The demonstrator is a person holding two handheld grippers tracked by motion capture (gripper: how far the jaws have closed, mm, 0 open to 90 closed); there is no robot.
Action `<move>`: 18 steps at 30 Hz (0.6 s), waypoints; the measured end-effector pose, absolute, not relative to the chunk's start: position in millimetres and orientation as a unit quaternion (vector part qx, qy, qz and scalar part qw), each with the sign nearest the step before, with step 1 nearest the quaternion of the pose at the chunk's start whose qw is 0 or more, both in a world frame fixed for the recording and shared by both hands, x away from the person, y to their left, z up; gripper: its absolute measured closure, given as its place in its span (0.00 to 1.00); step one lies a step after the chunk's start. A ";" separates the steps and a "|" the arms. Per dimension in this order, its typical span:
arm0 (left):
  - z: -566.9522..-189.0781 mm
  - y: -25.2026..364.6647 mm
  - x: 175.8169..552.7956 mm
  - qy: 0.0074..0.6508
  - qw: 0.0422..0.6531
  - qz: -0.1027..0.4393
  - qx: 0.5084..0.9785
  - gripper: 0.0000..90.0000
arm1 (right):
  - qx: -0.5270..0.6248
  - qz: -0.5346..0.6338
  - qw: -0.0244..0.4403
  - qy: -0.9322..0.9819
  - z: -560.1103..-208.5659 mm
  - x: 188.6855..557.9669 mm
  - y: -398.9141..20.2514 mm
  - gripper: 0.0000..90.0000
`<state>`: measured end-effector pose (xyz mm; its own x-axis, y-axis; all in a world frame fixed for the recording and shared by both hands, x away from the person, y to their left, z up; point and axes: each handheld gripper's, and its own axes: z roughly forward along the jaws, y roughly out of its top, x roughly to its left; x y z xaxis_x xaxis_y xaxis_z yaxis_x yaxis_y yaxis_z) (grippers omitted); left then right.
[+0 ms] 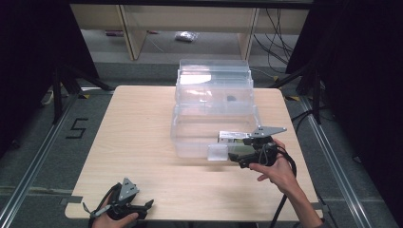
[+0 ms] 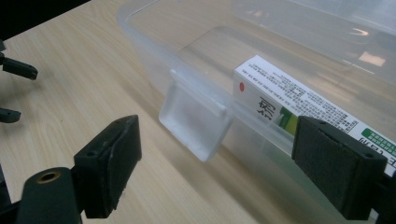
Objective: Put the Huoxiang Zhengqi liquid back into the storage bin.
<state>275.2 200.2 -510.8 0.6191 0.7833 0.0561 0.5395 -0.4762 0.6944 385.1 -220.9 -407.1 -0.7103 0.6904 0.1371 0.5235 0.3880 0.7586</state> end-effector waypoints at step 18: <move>-511.7 200.3 275.6 0.397 0.321 0.187 0.839 0.18 | 0.345 0.417 0.109 0.834 -428.0 363.8 -223.8 0.19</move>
<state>275.6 200.3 -511.7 0.6158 0.7857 0.0587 0.5458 -0.4791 0.6874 363.8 -223.8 -428.0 -0.7381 0.6664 0.1053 0.4844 0.4148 0.7703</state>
